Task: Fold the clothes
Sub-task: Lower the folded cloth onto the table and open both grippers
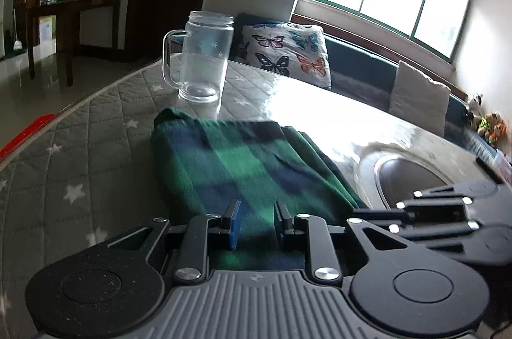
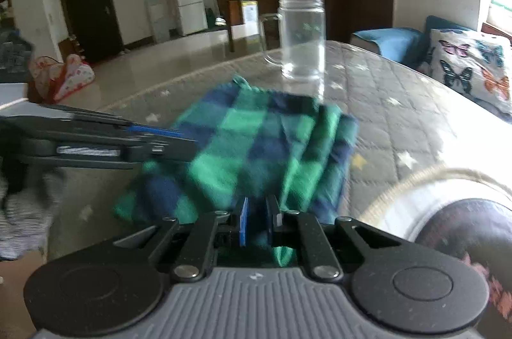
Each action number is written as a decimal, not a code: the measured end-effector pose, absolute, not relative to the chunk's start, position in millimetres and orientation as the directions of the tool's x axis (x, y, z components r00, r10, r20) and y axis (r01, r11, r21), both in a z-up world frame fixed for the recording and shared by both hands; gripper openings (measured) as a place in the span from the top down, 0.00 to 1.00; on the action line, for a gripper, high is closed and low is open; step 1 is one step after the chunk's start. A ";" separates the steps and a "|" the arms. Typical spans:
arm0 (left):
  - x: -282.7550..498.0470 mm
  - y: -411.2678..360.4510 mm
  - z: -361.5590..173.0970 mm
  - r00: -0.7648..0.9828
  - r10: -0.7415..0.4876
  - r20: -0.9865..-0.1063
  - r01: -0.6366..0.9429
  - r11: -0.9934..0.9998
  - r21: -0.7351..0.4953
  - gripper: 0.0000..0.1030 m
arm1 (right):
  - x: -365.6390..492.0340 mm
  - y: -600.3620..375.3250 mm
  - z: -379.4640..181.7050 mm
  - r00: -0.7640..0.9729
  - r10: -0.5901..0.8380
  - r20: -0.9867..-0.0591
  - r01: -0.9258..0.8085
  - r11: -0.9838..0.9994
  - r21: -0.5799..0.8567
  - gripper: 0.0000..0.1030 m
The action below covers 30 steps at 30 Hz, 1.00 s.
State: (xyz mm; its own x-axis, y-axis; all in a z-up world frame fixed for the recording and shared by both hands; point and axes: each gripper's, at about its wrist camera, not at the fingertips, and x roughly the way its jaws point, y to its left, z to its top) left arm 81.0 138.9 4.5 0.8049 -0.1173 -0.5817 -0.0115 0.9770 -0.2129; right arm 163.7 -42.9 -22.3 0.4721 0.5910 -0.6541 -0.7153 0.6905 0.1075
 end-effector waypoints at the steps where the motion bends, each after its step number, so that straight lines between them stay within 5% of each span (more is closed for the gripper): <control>1: 75.3 136.4 4.6 0.805 -0.119 -0.582 -0.006 0.978 -0.209 0.77 | 161.7 -46.3 -23.7 0.476 0.585 -0.657 -0.708 0.698 0.108 0.90; 13: 44.2 122.0 -7.4 0.787 -0.116 -0.606 -0.008 0.980 -0.199 0.71 | 156.5 -61.5 -29.3 0.499 0.582 -0.642 -0.644 0.745 0.175 0.84; 17: 36.3 117.5 -4.6 0.790 -0.107 -0.604 -0.016 0.981 -0.196 0.59 | 144.0 -64.4 -21.5 0.522 0.578 -0.627 -0.654 0.744 0.140 0.57; 30: 5.4 108.6 -5.1 0.789 -0.047 -0.613 -0.076 0.982 -0.173 0.32 | 104.0 -76.4 -20.4 0.569 0.563 -0.599 -0.645 0.758 0.099 0.20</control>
